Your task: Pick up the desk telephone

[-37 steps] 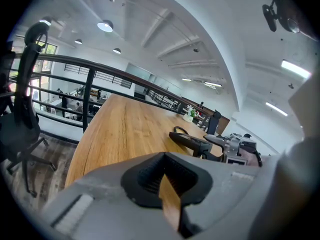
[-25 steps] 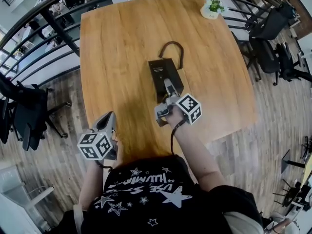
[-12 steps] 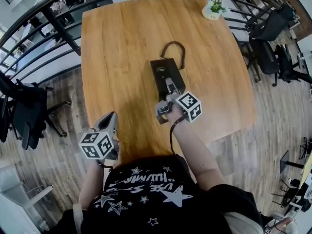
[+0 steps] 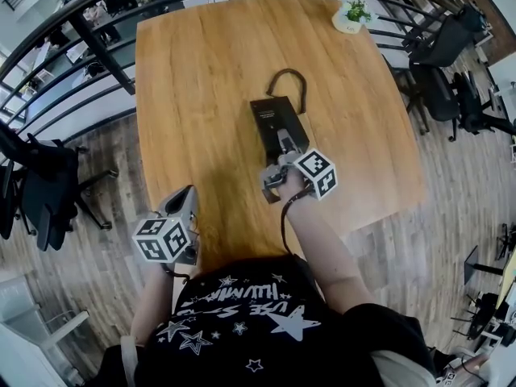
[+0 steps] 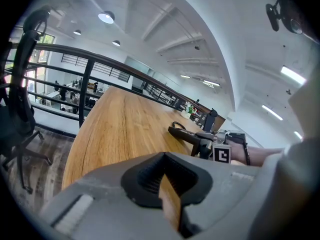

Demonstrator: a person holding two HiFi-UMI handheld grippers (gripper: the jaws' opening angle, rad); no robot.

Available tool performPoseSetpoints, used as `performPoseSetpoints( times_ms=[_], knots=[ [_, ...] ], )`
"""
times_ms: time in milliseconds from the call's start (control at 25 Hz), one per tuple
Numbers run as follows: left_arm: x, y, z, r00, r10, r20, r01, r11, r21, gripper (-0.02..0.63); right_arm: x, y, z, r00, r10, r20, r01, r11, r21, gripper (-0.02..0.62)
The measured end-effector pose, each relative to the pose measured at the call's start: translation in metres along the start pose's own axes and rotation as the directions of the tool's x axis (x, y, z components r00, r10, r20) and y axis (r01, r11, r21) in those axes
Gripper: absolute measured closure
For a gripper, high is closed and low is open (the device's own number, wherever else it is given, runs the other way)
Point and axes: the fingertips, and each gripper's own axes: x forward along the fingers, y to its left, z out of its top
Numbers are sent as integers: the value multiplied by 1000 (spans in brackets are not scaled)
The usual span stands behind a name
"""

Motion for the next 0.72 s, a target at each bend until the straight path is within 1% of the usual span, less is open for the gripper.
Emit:
performPoseSetpoints(
  times_ms=[120, 240, 440, 720],
  knots=[
    [-2, 3, -2, 1000, -6, -3, 6, 1000, -1, 604, -2, 1, 1, 1000, 10, -13, -10, 1000, -22, 397],
    [-3, 6, -3, 1000, -13, -2, 13, 1000, -8, 604, -7, 7, 1, 999, 39, -20, -40, 998, -42, 399],
    [-7, 10, -1, 1000, -30, 3, 30, 999, -11, 604, -19, 19, -1, 996, 89, -17, -90, 996, -28, 397],
    [-17, 5, -3, 998, -68, 13, 68, 998, 12, 604, -54, 32, -7, 992, 124, -13, -124, 992, -23, 396]
  ],
)
